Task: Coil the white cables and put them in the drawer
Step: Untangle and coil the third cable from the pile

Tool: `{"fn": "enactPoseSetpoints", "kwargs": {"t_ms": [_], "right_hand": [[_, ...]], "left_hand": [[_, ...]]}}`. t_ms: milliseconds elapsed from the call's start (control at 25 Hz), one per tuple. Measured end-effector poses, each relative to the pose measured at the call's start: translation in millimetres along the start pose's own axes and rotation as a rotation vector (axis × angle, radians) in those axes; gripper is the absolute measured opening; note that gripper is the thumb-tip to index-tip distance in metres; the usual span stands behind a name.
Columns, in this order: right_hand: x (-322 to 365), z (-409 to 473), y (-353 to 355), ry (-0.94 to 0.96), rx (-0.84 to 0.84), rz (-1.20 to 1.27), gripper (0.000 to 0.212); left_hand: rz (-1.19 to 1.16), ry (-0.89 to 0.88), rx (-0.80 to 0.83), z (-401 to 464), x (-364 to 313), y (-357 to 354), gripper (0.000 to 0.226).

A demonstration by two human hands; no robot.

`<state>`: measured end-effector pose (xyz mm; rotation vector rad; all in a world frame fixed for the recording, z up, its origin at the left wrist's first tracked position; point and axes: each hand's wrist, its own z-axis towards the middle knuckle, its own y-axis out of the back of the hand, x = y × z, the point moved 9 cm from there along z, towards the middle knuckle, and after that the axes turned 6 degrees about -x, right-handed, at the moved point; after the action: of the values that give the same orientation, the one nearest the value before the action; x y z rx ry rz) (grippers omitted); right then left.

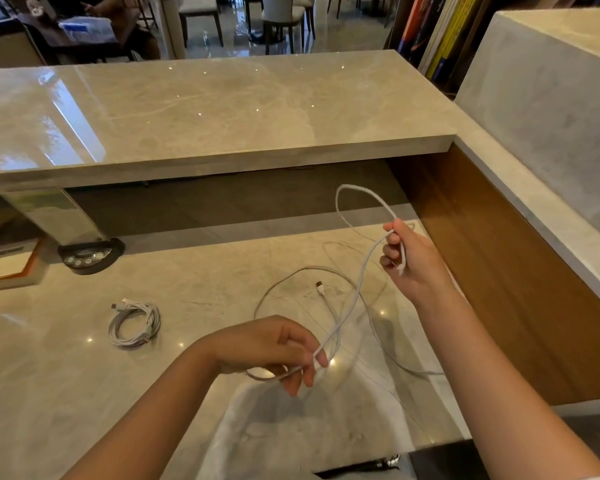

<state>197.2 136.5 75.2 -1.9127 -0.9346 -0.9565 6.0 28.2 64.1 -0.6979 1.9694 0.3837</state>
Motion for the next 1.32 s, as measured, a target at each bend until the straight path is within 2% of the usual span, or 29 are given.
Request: {"fn": "enactPoseSetpoints", "kwargs": {"t_ms": [40, 120, 240, 280, 360, 440, 520, 560, 600, 640, 720, 760, 840, 920, 960, 1040, 1080, 1120, 1200, 1240, 1320], "right_hand": [[-5.4, 3.4, 7.3, 0.027, -0.041, -0.093, 0.024], [-16.4, 6.7, 20.9, 0.061, -0.113, -0.331, 0.027], [-35.0, -4.6, 14.9, 0.116, -0.061, -0.602, 0.032], [-43.4, -10.5, 9.6, 0.124, -0.009, -0.653, 0.033], [-65.8, -23.0, -1.3, 0.041, 0.118, -0.771, 0.038], [-82.0, -37.5, -5.4, -0.058, 0.215, -1.037, 0.047], [-68.4, -47.2, -10.3, 0.096, 0.190, -1.337, 0.054], [-57.7, -54.8, -20.3, 0.209, 0.194, -1.306, 0.050], [-50.2, -68.3, -34.6, 0.249, 0.260, -1.161, 0.042], [-50.0, -84.1, -52.2, 0.220, 0.393, -0.991, 0.032], [-61.0, -109.0, -81.3, 0.184, 0.618, -0.839, 0.020], [-67.1, -115.5, -87.1, 0.178, 0.637, -0.817, 0.017], [-70.9, -118.5, -87.4, 0.172, 0.528, -0.772, 0.015], [-67.1, -119.2, -85.0, 0.183, 0.454, -0.731, 0.010], [-63.5, -118.7, -83.7, 0.195, 0.452, -0.721, 0.011], [-49.3, -119.5, -84.5, 0.224, 0.490, -0.728, 0.017], [-40.1, -120.6, -86.2, 0.239, 0.528, -0.739, 0.020], [-30.6, -121.4, -88.0, 0.251, 0.567, -0.741, 0.022], [-8.9, -119.0, -88.0, 0.279, 0.589, -0.694, 0.024], [2.9, -111.7, -83.1, 0.289, 0.539, -0.644, 0.024], [23.8, -88.2, -62.0, 0.279, 0.352, -0.505, 0.025]], "left_hand": [[0.017, 0.001, -0.017, -3.9, 2.3, 0.5, 0.022], [-0.023, -0.007, -0.165, -8.4, 3.5, 16.0, 0.024], [-0.214, -0.096, -0.401, -16.1, -13.3, 39.9, 0.027], [-0.351, -0.142, -0.453, -16.0, -20.9, 44.4, 0.027], [-0.809, -0.225, -0.521, -13.6, -28.8, 53.2, 0.027], [-1.214, -0.293, -0.538, -8.5, -28.5, 59.4, 0.028], [-1.349, -0.323, -0.575, -5.1, -25.8, 63.0, 0.025], [-1.362, -0.326, -0.600, -3.4, -23.8, 64.0, 0.024], [-1.369, -0.324, -0.616, -2.0, -21.8, 65.1, 0.023], [-1.367, -0.318, -0.621, -1.4, -20.2, 65.5, 0.022], [-1.305, -0.308, -0.613, -1.6, -21.2, 64.7, 0.019], [-1.242, -0.308, -0.617, -3.1, -23.4, 64.4, 0.017], [-1.024, -0.275, -0.676, -8.1, -27.2, 65.0, 0.017], [-0.657, -0.203, -0.806, -17.4, -30.9, 71.8, 0.022], [-0.431, -0.182, -0.928, -25.8, -32.3, 81.4, 0.027], [0.047, -0.269, -1.241, -53.2, -45.6, 103.7, 0.028], [0.212, -0.345, -1.292, -60.0, -54.5, 105.4, 0.023], [0.306, -0.380, -1.230, -56.4, -58.1, 102.1, 0.022], [0.346, -0.361, -0.995, -35.5, -52.7, 92.3, 0.026], [0.365, -0.319, -0.943, -30.1, -48.4, 91.4, 0.027], [0.425, -0.236, -0.953, -31.6, -39.5, 102.9, 0.027]]}}
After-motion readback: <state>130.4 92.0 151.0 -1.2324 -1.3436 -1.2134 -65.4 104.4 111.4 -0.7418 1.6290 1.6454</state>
